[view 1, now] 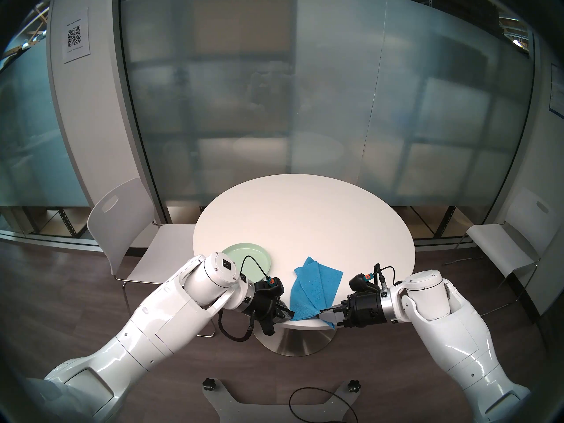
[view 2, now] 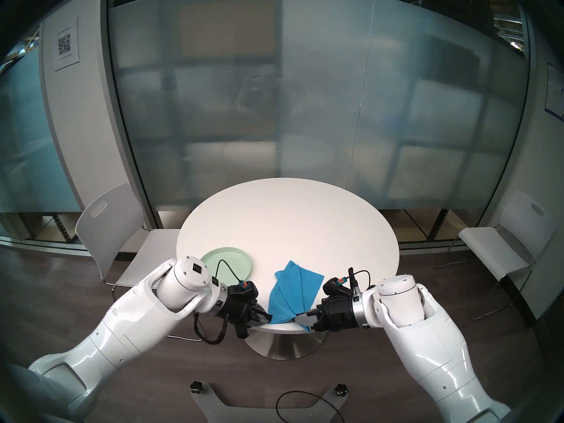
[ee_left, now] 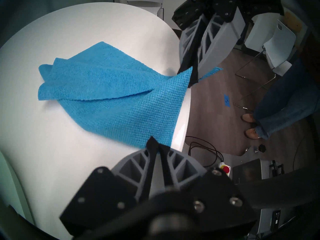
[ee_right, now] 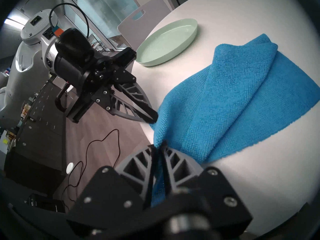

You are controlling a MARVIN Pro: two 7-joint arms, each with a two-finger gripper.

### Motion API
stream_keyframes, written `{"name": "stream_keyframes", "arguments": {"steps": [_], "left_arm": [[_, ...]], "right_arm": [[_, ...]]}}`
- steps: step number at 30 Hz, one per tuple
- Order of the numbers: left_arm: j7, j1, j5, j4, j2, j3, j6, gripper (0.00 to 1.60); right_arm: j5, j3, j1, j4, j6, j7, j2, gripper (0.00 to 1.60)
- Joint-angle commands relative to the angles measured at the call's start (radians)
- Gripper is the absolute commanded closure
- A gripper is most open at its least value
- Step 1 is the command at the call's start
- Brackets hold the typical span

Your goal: Fold the napkin in half twice and place it beside the plate

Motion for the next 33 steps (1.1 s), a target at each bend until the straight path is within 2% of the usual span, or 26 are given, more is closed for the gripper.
{"name": "stream_keyframes", "arguments": {"steps": [1, 11, 16, 25, 33], "left_arm": [[-0.017, -0.03, 0.005, -0.011, 0.029, -0.015, -0.011, 0.99], [-0.014, -0.05, 0.016, 0.004, 0.02, -0.024, -0.017, 1.0], [-0.013, -0.048, 0.018, 0.004, 0.016, -0.028, -0.019, 1.0], [-0.008, -0.037, -0.023, -0.048, -0.017, -0.059, 0.007, 1.02], [-0.019, -0.036, -0.031, -0.096, -0.02, -0.045, 0.039, 1.02]], "right_arm": [[0.017, 0.016, -0.009, -0.031, -0.007, 0.028, 0.02, 0.85], [0.032, 0.069, -0.067, -0.08, -0.009, 0.047, 0.082, 0.83], [0.037, 0.088, -0.089, -0.098, -0.008, 0.043, 0.094, 0.82], [0.042, 0.086, -0.087, -0.09, -0.017, 0.02, 0.069, 0.83], [0.038, 0.074, -0.072, -0.071, -0.027, 0.017, 0.051, 0.83]]}}
